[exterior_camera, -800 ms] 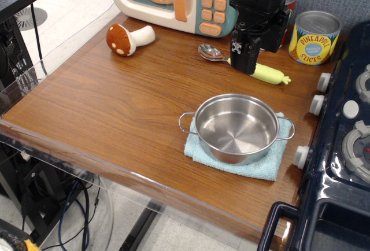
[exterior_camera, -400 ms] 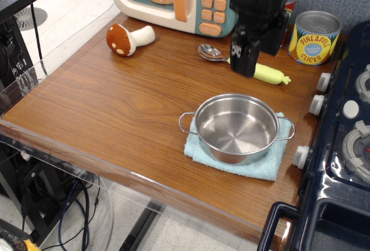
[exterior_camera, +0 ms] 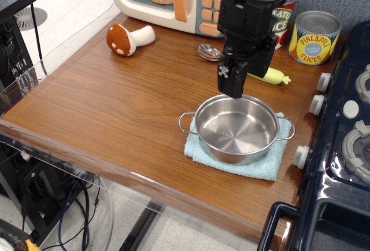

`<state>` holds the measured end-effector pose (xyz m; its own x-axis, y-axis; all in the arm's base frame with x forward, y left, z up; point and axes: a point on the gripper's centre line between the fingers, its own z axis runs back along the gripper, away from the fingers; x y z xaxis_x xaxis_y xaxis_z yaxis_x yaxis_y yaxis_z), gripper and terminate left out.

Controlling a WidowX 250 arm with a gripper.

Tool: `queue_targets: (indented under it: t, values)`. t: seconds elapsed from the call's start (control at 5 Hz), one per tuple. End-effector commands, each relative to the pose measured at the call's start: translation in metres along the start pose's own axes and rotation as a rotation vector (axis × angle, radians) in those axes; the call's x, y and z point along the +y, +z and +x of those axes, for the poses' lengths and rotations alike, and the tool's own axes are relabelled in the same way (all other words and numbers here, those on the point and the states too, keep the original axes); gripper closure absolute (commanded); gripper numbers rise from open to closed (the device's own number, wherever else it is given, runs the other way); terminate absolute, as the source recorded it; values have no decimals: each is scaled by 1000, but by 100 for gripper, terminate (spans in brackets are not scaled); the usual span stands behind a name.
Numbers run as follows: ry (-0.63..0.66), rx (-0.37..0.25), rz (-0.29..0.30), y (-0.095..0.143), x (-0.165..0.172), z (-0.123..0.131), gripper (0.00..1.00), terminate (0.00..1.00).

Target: Move the pot and place below the white object to the bottom left

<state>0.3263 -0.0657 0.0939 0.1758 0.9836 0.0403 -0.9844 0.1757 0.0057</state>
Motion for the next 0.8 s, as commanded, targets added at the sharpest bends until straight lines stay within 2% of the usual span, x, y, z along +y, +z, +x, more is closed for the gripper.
queue_targets:
  t: [0.0, 0.2, 0.4, 0.6]
  values:
    - [-20, -31, -93, 24, 38, 2, 0, 0]
    - [-136, -55, -121, 5, 50, 0, 0, 0]
    - [-227, -28, -120, -18, 55, -1, 0, 0]
    - [-251, 48, -112, -36, 54, 1, 0, 0]
